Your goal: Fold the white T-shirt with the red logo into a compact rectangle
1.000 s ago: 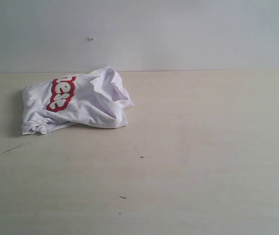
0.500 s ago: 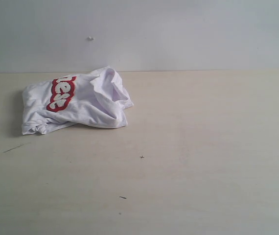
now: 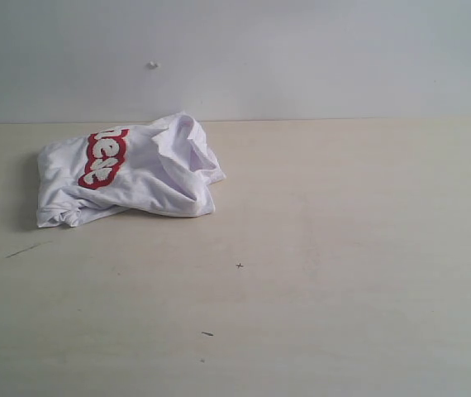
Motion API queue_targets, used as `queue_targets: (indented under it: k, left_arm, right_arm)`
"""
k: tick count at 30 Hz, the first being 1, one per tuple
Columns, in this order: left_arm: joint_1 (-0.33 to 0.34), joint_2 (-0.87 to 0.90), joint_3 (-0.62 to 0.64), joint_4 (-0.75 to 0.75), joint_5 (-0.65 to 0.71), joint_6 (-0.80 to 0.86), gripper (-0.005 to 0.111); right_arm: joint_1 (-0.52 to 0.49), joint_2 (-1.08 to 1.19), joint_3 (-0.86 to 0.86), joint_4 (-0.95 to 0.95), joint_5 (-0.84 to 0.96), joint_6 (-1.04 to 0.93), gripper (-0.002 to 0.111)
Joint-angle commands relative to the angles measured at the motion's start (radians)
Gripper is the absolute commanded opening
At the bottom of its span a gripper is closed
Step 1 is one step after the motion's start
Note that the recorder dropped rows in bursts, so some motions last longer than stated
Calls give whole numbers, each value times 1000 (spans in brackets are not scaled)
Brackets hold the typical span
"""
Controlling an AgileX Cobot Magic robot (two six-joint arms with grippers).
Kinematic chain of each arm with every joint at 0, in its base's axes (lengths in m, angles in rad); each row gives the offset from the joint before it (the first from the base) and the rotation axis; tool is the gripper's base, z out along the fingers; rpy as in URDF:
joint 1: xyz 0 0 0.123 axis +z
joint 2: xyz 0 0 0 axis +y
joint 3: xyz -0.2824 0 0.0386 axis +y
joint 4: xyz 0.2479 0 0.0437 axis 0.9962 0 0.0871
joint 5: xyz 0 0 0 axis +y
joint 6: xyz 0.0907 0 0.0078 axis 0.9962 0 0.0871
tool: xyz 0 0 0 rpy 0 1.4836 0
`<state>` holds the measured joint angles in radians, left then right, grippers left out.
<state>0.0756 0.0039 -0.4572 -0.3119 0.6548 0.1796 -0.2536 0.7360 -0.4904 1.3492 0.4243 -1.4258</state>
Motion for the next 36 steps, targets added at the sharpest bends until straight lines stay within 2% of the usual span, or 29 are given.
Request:
queue_targets:
  k: [1,9,22,26,29,36]
  left_arm:
    - [-8,-4,3,1,-10,-1,2]
    - [-8,-4,3,1,-6,-1,2]
    - [-8,-4,3,1,-6,-1,2]
    - [-8,-4,6,48,-17,20,2]
    - [-6,-4,33,71,-69,72,2]
    - [-6,-4,195,121,-313,70,2]
  right_arm:
    - [-2,-3,6,13,-1,-9,0]
    - [66,-3,6,13,-4,-9,0]
    - [68,-3,6,13,-5,-9,0]
    - [68,-3,6,13,-5,-9,0]
    - [68,-3,6,13,-5,-9,0]
    - [68,-3,6,13,-5,-9,0]
